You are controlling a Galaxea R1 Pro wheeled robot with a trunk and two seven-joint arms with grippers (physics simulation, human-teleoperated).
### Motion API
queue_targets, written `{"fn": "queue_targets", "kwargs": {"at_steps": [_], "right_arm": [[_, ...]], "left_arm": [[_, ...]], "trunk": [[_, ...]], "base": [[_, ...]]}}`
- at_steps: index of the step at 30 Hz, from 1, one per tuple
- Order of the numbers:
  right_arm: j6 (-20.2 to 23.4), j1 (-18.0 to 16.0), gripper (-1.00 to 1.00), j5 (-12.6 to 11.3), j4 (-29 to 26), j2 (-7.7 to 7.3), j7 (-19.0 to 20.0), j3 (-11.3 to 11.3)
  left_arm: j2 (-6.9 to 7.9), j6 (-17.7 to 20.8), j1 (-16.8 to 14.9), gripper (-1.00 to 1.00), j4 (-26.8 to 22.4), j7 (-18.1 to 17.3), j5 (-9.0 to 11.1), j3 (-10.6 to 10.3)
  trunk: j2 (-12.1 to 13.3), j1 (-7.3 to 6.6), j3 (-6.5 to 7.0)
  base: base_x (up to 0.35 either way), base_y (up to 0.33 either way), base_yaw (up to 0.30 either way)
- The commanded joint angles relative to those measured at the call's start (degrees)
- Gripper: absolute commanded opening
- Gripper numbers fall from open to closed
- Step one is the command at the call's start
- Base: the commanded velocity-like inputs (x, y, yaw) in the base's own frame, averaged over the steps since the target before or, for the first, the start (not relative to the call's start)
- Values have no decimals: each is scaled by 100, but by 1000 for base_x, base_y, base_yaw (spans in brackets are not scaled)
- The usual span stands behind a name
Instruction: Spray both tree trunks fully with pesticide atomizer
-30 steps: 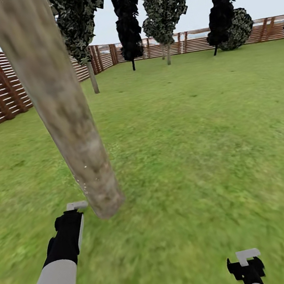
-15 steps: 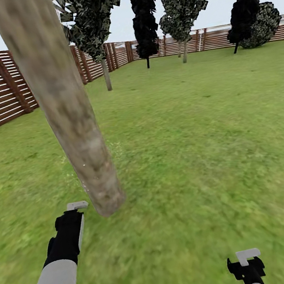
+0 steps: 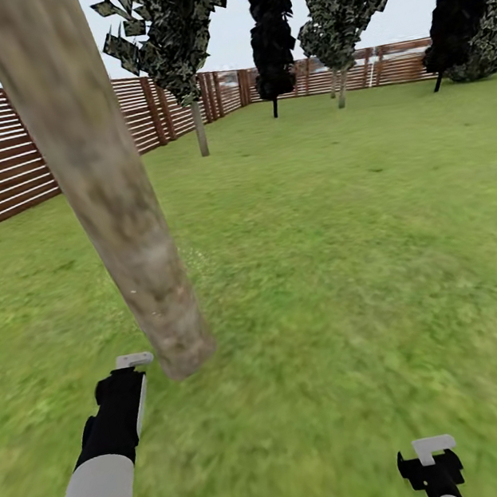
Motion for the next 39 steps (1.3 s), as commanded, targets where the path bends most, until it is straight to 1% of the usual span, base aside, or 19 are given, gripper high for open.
{"fn": "queue_targets", "kwargs": {"at_steps": [1,6,8,10,14,17,22,27,31,35,39], "right_arm": [[-24,-4,100,60,10,-1,-16,-46],[-24,-4,100,60,10,0,-13,-47],[-24,-4,100,60,10,1,-8,-48],[-24,-4,100,60,10,-4,-10,-53],[-24,-4,100,60,10,-7,-8,-54],[-24,-4,100,60,10,-8,-8,-54],[-24,-4,100,55,8,-8,-7,-54],[-24,-4,100,51,2,-8,-7,-54],[-24,-4,100,53,2,-8,-11,-54],[-24,-4,100,52,2,-8,-15,-54],[-24,-4,100,55,2,-8,-11,-54]], "left_arm": [[-11,17,-5,-100,-4,21,11,11],[-72,19,-5,-100,-4,13,22,12],[-79,39,-67,-100,-76,-1,171,-9],[-89,67,-124,-100,-137,-4,210,-36],[-103,105,-645,-100,-74,-11,216,-56],[-107,173,-837,-100,-69,-14,220,-57],[-21,197,-780,-100,-142,-31,194,-20],[-8,199,-762,-100,-160,-32,174,-10],[-18,201,-766,-100,-170,-32,172,-13],[-24,201,-764,-100,-180,-32,172,-16],[-24,201,-769,-100,-180,-32,172,-30]], "trunk": [[-2,1,-5],[-2,1,-5],[-2,1,-5],[-2,1,-5],[-2,1,-5],[-2,1,-5],[-2,1,-3],[-2,1,13],[-2,1,20],[-2,1,20],[-2,1,20]], "base": [[128,-266,276],[-92,-231,276],[-72,-55,165],[-16,-12,39],[-2,-2,5],[0,0,0],[0,0,-36],[1,0,-261],[218,-17,-144],[83,-228,-8],[-106,-270,0]]}}
